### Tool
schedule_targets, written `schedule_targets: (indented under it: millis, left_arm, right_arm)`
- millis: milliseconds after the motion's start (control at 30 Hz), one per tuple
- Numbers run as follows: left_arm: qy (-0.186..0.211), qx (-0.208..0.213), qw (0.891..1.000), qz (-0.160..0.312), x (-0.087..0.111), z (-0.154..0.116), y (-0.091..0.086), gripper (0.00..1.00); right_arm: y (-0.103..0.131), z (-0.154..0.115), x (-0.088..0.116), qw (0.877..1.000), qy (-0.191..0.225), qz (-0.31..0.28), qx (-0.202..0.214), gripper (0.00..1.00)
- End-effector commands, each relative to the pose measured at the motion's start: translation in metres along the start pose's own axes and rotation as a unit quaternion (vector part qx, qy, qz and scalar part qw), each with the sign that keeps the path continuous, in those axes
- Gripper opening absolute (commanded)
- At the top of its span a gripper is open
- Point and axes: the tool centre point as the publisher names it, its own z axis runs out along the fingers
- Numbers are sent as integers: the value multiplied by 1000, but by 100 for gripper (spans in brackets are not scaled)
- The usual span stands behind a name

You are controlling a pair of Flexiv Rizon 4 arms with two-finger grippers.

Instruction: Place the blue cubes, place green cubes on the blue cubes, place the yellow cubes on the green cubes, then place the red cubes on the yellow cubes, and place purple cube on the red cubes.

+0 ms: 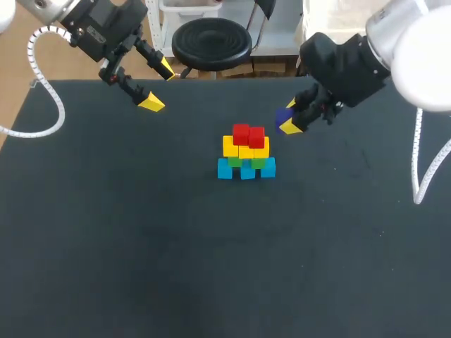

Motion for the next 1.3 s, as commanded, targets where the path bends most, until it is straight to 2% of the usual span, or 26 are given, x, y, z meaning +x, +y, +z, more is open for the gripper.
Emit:
schedule_targets:
  millis: [33,333,433,667,800,967,1033,1200,1300]
  left_arm:
    - [-1,-1,1000,2,1,0,-1,100]
    - [-1,-1,1000,2,1,0,-1,100]
    - [-1,-1,1000,2,1,0,-1,100]
    - [-1,-1,1000,2,1,0,-1,100]
    - [-1,-1,1000,2,1,0,-1,100]
    - [-1,-1,1000,2,1,0,-1,100]
    - [-1,-1,1000,2,1,0,-1,100]
    - [-1,-1,1000,2,1,0,-1,100]
    - [-1,-1,1000,2,1,0,-1,100]
  right_arm:
    - [4,12,-11,1000,7,8,-9,0]
    - [19,26,-35,999,1,44,-3,0]
    - [22,37,-32,996,0,85,-13,0]
    - [26,44,-24,994,-19,111,-12,0]
    - [25,46,-24,994,-25,105,-5,0]
    - [21,46,-24,998,-17,48,24,0]
    - [18,46,-21,999,-28,29,23,0]
    - [13,50,-16,999,-38,29,-2,0]
    - [13,50,-16,999,-39,29,-2,0]
